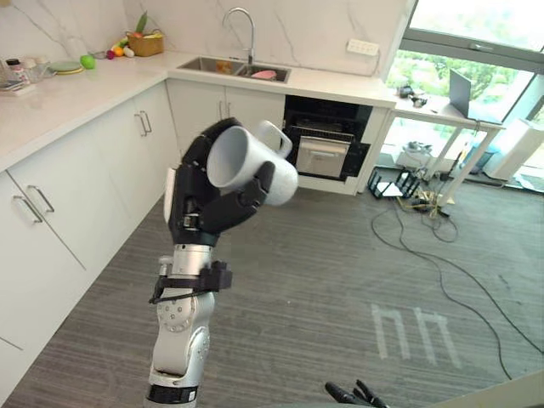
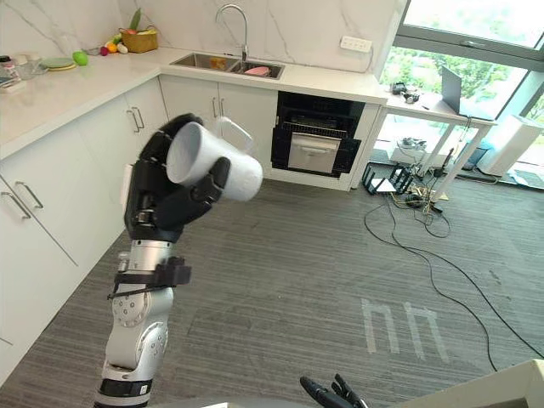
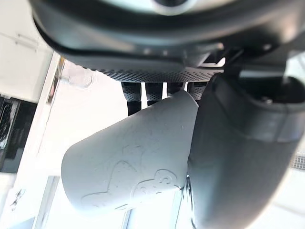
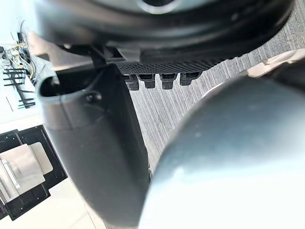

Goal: Walk over to the sink, pick up the cup, carry it to the dishwasher, place the cup inside the dishwasher, then close the dishwasher door

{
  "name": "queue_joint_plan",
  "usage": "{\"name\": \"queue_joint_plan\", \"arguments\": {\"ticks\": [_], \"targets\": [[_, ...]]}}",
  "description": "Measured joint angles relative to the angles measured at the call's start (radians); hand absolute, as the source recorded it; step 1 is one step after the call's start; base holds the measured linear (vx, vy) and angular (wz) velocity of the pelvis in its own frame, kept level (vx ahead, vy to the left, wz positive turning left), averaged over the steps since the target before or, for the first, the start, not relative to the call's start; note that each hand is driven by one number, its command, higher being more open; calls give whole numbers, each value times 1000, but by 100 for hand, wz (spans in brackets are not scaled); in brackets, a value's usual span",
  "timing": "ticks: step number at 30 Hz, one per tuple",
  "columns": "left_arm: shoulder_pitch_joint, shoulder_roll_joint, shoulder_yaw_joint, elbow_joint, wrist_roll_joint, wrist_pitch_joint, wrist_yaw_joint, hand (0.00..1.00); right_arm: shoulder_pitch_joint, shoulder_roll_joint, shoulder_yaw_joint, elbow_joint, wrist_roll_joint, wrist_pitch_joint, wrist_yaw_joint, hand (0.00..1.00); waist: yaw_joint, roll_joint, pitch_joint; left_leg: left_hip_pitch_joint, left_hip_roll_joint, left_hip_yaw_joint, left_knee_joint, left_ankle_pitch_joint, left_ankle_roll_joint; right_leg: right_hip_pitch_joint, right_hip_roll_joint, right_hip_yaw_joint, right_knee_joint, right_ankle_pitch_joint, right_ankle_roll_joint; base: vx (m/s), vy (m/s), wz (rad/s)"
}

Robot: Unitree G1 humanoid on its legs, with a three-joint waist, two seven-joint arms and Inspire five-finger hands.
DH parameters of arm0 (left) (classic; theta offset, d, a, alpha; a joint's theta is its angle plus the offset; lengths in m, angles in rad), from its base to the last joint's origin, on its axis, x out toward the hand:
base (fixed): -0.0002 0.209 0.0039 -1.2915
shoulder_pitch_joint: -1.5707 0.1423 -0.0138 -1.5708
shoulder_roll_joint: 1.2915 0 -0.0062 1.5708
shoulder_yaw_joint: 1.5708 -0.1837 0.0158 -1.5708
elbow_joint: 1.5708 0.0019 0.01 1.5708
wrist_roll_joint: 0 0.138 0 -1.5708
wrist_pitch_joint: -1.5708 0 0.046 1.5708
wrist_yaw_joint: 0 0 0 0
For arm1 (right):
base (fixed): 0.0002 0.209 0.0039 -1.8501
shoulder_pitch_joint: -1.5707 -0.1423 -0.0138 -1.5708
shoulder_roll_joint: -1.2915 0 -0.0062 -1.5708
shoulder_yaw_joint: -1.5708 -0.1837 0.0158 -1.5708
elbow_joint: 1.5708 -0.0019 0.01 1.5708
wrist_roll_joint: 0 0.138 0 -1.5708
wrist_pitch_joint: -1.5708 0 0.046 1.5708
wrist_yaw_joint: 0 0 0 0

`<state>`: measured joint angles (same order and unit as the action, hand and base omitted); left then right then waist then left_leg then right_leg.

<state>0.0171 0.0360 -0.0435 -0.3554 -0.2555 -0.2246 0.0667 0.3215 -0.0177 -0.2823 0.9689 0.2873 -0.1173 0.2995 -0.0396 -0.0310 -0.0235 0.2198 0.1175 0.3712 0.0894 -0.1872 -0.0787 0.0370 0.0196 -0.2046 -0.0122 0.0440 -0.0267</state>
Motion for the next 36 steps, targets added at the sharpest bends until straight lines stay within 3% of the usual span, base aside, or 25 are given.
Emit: {"name": "queue_joint_plan", "arguments": {"ticks": [7,9,10,11,12,13,15,17,18,19,21,23,25,27,28,29,30,31,32,33,34,35,36], "targets": [[10,0,72,6,0,-1,50,0,-12,-6,-26,41,-56,-35,-41,100,23,6,4,-6,-2,-26,1,18,1,7,-3,-23,1,-5,-6,-22,-14,11],[45,11,85,3,3,-2,59,0,-27,-3,-25,46,-83,-36,-42,100,26,-8,25,-45,-2,-46,130,13,7,14,-28,-19,32,-44,-2,-46,-31,2],[69,16,88,-3,4,-2,65,0,-38,-4,-20,46,-94,-36,-38,100,29,-14,52,-110,14,-60,305,1,22,18,-43,-15,56,-63,0,-103,-44,-1],[93,14,87,-22,17,-2,69,0,-43,-17,-15,38,-94,-35,-28,100,32,0,78,-209,57,-66,531,9,36,28,-38,-15,61,-68,-1,-116,-35,-3],[109,9,84,-38,23,-2,69,0,-45,-31,-11,38,-94,-35,-22,100,36,18,88,-260,85,-71,625,27,61,33,-27,-15,56,-68,-1,-60,-45,-5],[127,-8,75,-54,24,-15,67,0,-50,-63,-6,39,-94,-34,-12,100,52,58,96,-337,150,-85,763,54,82,22,9,-5,117,-86,-4,35,-10,1],[143,1,78,-65,25,-25,64,0,-66,-82,2,57,-96,-32,-16,100,42,59,149,-404,181,-116,902,84,98,3,-7,-25,224,-167,-29,48,21,41],[171,8,98,-65,41,-26,62,0,-76,-81,-15,65,-94,-33,-15,100,45,56,161,-427,152,-112,829,-13,82,-5,-40,-41,236,-174,-30,22,37,47],[171,7,117,-59,41,-25,59,0,-98,-86,-25,71,-97,-31,-12,100,43,52,183,-429,109,-114,684,-58,61,-5,-74,-53,233,-174,-30,54,92,51],[173,5,131,-39,41,-26,55,0,-113,-88,-37,88,-108,-31,-10,100,43,50,188,-418,60,-125,474,-48,39,-2,-104,-60,220,-176,-27,45,108,52],[202,-13,158,-20,39,-26,44,0,-120,-93,-59,109,-130,-29,-2,100,47,65,187,-394,21,-198,206,15,-8,23,-119,-63,182,-179,-12,110,139,34],[242,-33,177,19,38,-62,34,0,-119,-100,-65,122,-135,-29,6,100,55,83,184,-385,33,-245,131,74,-60,61,-128,-62,170,-199,22,214,231,21],[248,-34,184,58,34,-72,16,0,-112,-101,-67,126,-136,-27,3,100,64,80,176,-380,14,-238,164,108,-47,79,-151,-53,171,-212,50,251,259,3],[248,-33,191,95,14,-74,-3,0,-115,-104,-79,142,-145,-17,0,100,82,75,161,-367,-28,-217,184,112,-20,100,-193,-28,172,-225,106,326,306,-24],[242,-24,191,113,-2,-74,-14,0,-114,-96,-92,152,-154,-15,-1,100,77,66,155,-344,-59,-207,177,122,42,89,-222,-5,314,-247,145,405,308,11],[232,-11,177,125,-4,-62,-32,0,-111,-69,-144,152,-153,-22,-2,100,61,55,151,-310,-89,-209,197,106,104,50,-258,12,651,-273,168,355,220,26],[231,-3,165,124,-5,-58,-38,0,-111,-64,-154,152,-153,-26,-3,100,57,46,149,-288,-106,-208,192,95,112,40,-277,8,773,-249,180,371,157,38],[228,14,142,116,-6,-50,-52,0,-105,-61,-164,153,-151,-28,-1,100,54,20,140,-257,-140,-213,180,82,120,36,-305,-7,876,-144,180,429,125,25],[228,41,99,94,-9,-44,-71,0,-91,-49,-175,151,-149,-31,-2,100,58,-3,106,-239,-177,-212,139,78,125,22,-331,-5,887,-53,152,420,101,24],[227,52,75,80,-9,-44,-74,0,-90,-48,-176,148,-146,-36,-5,100,57,-7,95,-228,-185,-214,115,79,126,-2,-328,19,905,1,135,408,95,26],[212,68,30,59,-1,-44,-88,0,-78,-54,-175,135,-127,-49,-3,100,46,18,97,-196,-183,-233,59,91,141,-46,-305,52,946,86,141,381,61,24],[181,78,1,50,3,-44,-108,0,-71,-28,-185,119,-111,-54,-2,100,38,29,104,-166,-179,-242,30,97,151,-101,-279,70,1007,-35,144,378,39,18],[161,80,-9,51,2,-43,-114,0,-71,-11,-192,107,-101,-62,-2,100,36,26,111,-150,-177,-242,18,93,151,-132,-264,70,1026,-102,136,355,-8,1]]}}
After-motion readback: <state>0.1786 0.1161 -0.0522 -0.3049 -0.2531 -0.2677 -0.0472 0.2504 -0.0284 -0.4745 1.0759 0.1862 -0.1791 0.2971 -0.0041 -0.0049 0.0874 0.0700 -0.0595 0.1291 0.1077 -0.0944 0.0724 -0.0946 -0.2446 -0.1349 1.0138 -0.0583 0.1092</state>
